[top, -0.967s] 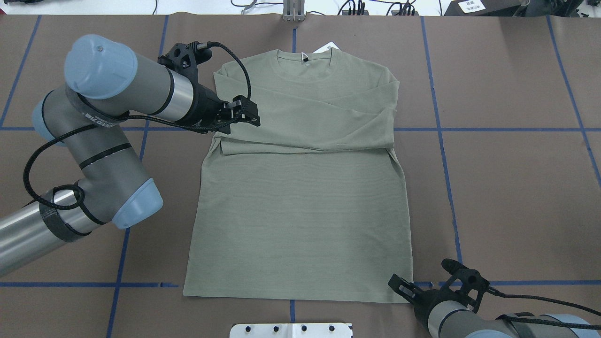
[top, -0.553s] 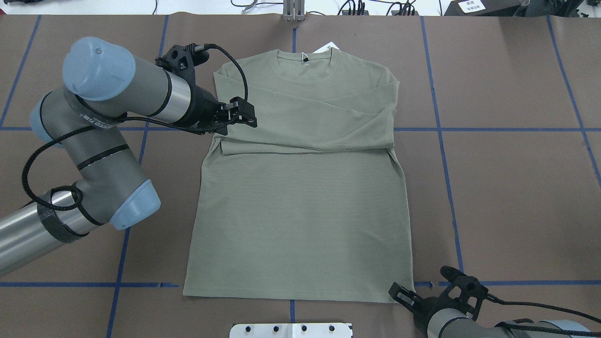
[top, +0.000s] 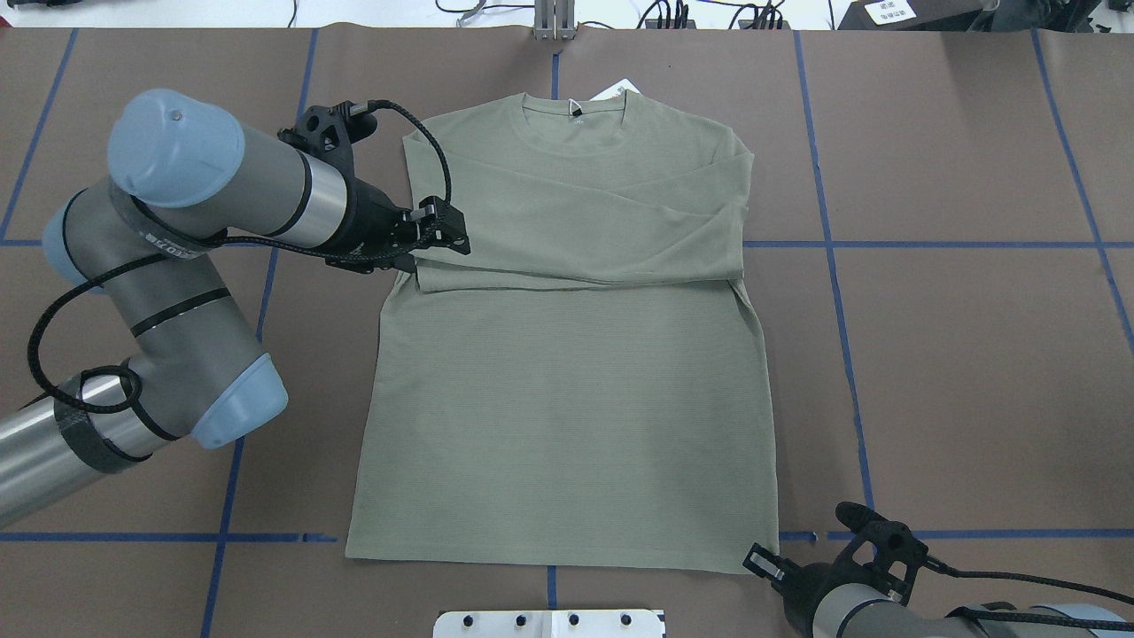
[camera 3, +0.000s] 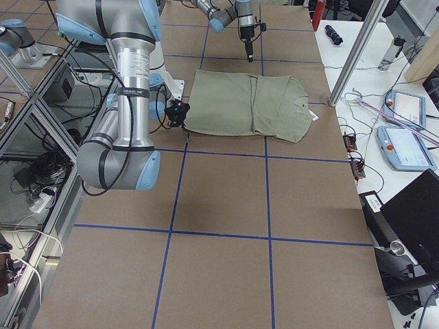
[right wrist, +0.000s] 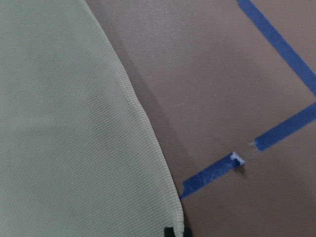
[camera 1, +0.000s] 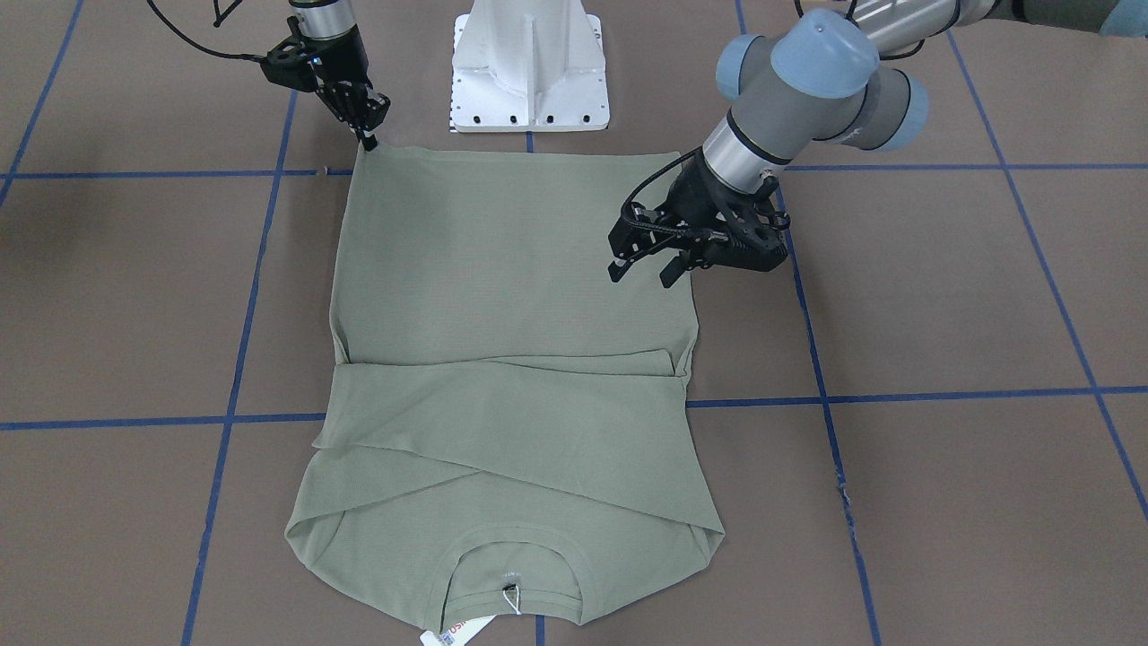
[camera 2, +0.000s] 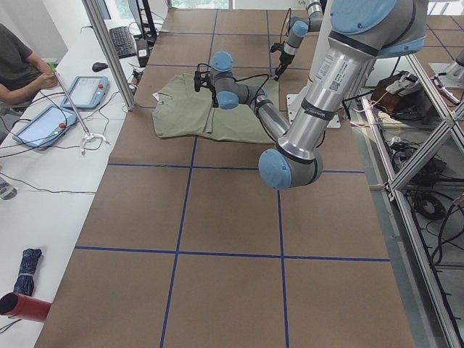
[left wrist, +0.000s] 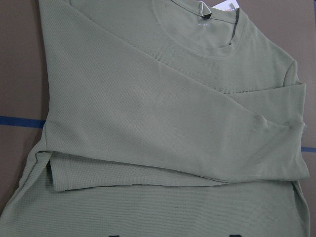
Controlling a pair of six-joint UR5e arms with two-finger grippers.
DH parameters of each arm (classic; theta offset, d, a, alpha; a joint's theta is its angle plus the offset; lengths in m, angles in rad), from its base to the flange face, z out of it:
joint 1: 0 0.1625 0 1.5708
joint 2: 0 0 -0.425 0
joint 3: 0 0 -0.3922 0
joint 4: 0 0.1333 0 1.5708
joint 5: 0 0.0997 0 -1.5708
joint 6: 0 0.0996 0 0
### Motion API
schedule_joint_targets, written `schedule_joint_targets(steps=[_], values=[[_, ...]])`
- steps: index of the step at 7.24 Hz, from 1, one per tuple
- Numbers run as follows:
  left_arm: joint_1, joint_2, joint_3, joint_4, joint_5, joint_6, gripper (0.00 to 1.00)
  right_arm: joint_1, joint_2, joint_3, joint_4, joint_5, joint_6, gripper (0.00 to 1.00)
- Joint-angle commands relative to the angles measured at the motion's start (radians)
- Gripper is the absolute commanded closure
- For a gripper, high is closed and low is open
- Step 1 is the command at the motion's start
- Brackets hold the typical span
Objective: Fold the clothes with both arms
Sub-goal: 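Move the left gripper down to the hem corner nearest the robot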
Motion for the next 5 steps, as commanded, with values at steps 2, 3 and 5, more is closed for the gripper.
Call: schedule_joint_targets(steps=[2,3,5], values=[[0.287,0.291,-0.302,0.138,0.300,-0.169,0.21,0.002,-0.007,0.029,0.000,0.003,0.000,1.00],[0.359,0.370,-0.328,0.139,0.354,-0.243,0.21,0.002,-0.007,0.029,0.000,0.003,0.000,1.00],[0.479,0.384,-0.319,0.145,0.370,-0.380,0.22,0.002,-0.008,0.031,0.000,0.003,0.000,1.00]])
